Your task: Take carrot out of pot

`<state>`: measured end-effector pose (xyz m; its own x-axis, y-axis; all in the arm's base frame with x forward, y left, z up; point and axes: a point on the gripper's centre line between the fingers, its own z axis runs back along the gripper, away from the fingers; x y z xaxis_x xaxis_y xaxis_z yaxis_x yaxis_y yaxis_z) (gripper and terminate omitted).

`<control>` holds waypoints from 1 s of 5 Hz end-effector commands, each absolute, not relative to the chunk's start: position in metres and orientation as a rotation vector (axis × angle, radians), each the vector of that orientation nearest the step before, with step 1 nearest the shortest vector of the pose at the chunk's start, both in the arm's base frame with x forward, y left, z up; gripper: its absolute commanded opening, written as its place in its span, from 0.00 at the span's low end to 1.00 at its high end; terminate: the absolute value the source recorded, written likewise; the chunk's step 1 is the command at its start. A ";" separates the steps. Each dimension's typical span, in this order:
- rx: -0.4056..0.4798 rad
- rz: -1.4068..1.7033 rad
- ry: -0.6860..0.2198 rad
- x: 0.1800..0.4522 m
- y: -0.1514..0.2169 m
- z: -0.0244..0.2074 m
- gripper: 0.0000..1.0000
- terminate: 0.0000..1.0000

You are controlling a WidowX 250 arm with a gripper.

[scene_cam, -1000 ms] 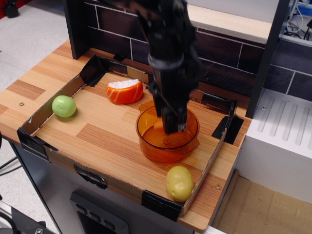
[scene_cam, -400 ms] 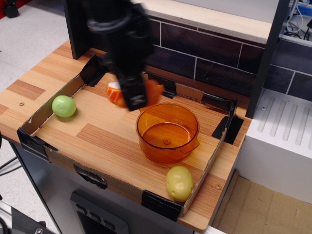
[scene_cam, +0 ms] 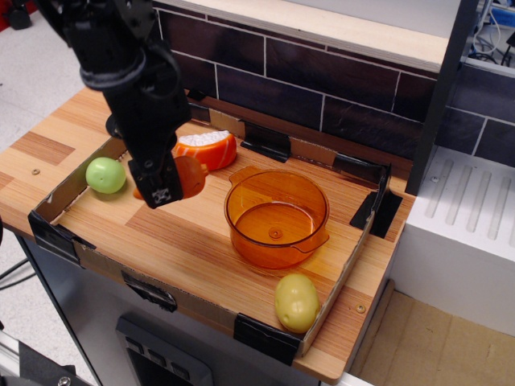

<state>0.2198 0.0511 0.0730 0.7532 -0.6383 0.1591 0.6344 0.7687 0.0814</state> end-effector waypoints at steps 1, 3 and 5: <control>0.110 -0.681 -0.139 0.212 0.072 0.048 0.00 0.00; 0.151 -0.682 -0.113 0.206 0.070 0.028 0.00 0.00; 0.136 -0.689 -0.099 0.205 0.072 0.032 1.00 0.00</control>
